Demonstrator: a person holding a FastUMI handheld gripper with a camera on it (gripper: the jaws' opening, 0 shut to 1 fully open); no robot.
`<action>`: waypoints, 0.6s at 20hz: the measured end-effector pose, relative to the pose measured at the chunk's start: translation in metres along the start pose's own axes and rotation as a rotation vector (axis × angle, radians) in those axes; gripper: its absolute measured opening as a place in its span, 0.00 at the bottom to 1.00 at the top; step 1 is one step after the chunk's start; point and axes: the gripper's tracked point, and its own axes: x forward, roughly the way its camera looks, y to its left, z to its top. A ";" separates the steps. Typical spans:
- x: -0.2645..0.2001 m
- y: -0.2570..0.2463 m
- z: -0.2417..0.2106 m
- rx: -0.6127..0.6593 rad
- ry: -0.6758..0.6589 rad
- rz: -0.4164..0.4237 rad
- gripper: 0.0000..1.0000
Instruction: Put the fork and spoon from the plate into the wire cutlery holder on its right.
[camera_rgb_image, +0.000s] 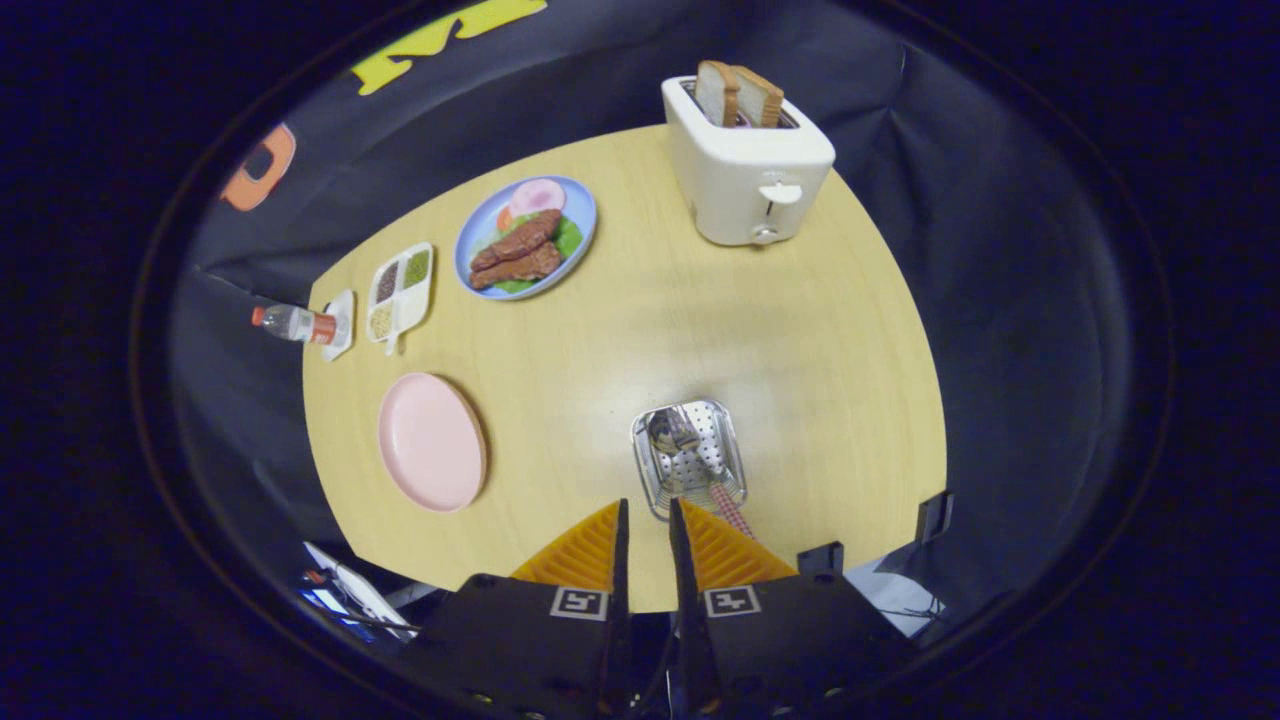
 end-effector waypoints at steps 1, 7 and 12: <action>-0.004 0.007 -0.003 -0.025 -0.034 -0.004 0.24; -0.027 0.065 -0.016 -0.184 -0.273 -0.002 0.42; -0.059 0.124 -0.027 -0.287 -0.534 0.025 0.77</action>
